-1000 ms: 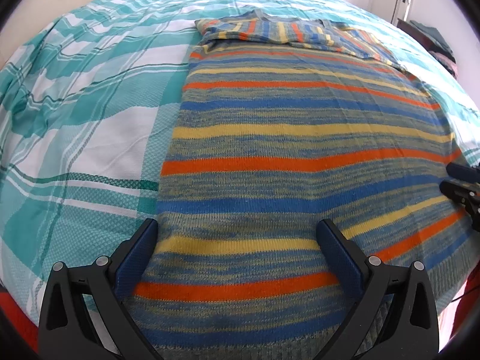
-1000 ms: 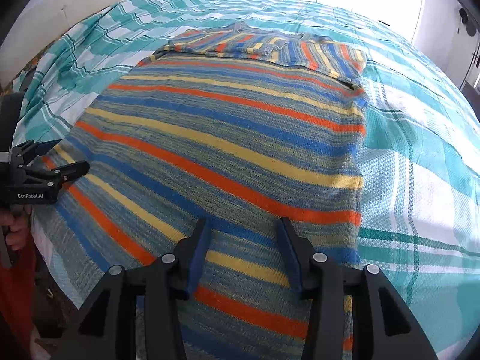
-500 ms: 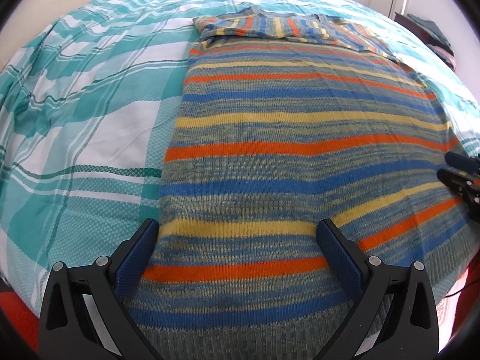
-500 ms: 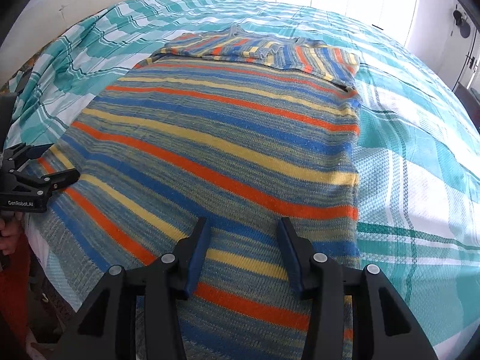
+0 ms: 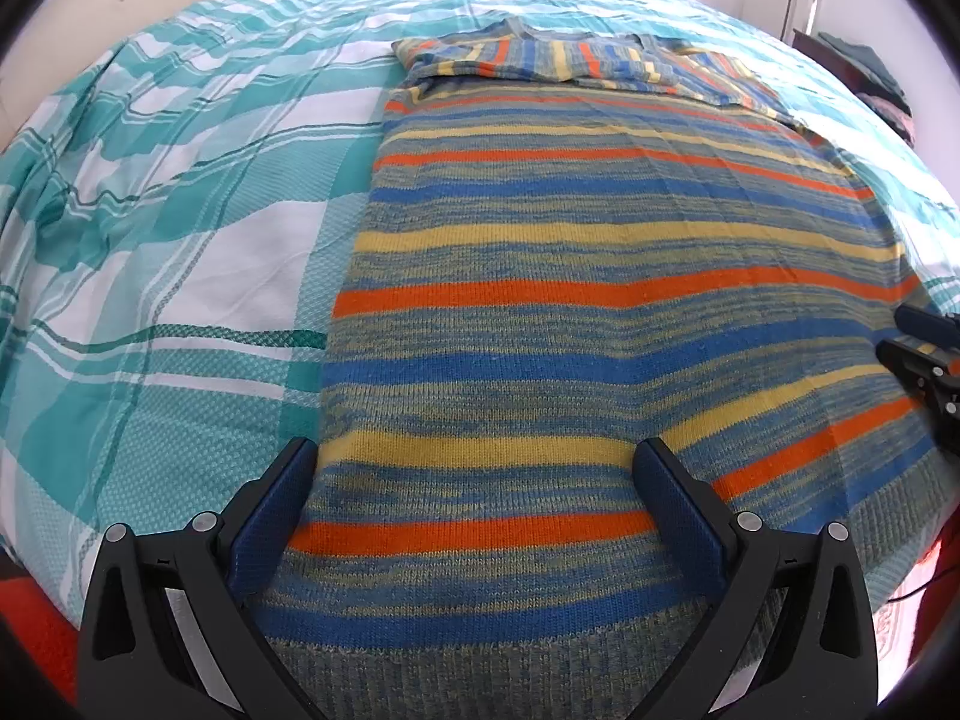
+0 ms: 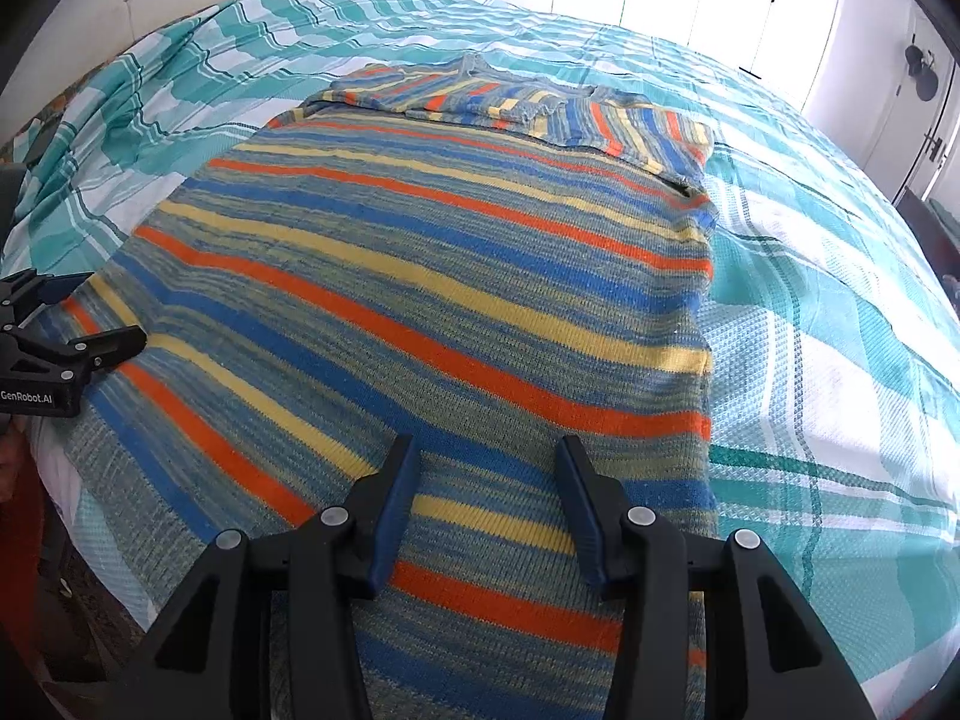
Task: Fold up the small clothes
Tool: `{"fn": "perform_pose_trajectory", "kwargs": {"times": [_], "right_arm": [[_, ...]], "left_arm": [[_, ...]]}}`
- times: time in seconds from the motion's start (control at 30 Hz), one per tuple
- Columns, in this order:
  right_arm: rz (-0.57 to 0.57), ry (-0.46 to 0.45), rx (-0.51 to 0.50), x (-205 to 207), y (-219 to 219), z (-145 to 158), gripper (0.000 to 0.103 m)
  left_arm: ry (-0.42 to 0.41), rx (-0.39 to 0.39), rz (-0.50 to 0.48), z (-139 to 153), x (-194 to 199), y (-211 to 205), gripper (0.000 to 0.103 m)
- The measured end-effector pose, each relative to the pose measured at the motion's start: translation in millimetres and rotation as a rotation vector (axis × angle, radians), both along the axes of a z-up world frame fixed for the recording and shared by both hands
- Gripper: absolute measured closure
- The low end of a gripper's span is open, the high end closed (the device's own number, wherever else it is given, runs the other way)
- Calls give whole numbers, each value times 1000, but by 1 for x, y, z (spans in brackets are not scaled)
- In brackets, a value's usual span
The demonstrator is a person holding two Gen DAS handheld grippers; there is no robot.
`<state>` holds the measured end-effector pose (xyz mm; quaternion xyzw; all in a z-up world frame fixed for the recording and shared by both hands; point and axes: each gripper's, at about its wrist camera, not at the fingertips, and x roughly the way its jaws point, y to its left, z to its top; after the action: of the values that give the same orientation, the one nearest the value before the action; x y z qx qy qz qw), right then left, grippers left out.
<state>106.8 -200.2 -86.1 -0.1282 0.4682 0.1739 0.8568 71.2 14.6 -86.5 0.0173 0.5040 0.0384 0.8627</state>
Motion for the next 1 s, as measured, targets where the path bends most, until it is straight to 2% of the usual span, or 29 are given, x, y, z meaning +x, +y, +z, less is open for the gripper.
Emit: {"fn": "perform_pose_trajectory", "kwargs": {"times": [1.0], "right_arm": [[1,-24,-29,-4,4,0,55]], "left_arm": [[-19,9,3,-2,-1,0,1]]}}
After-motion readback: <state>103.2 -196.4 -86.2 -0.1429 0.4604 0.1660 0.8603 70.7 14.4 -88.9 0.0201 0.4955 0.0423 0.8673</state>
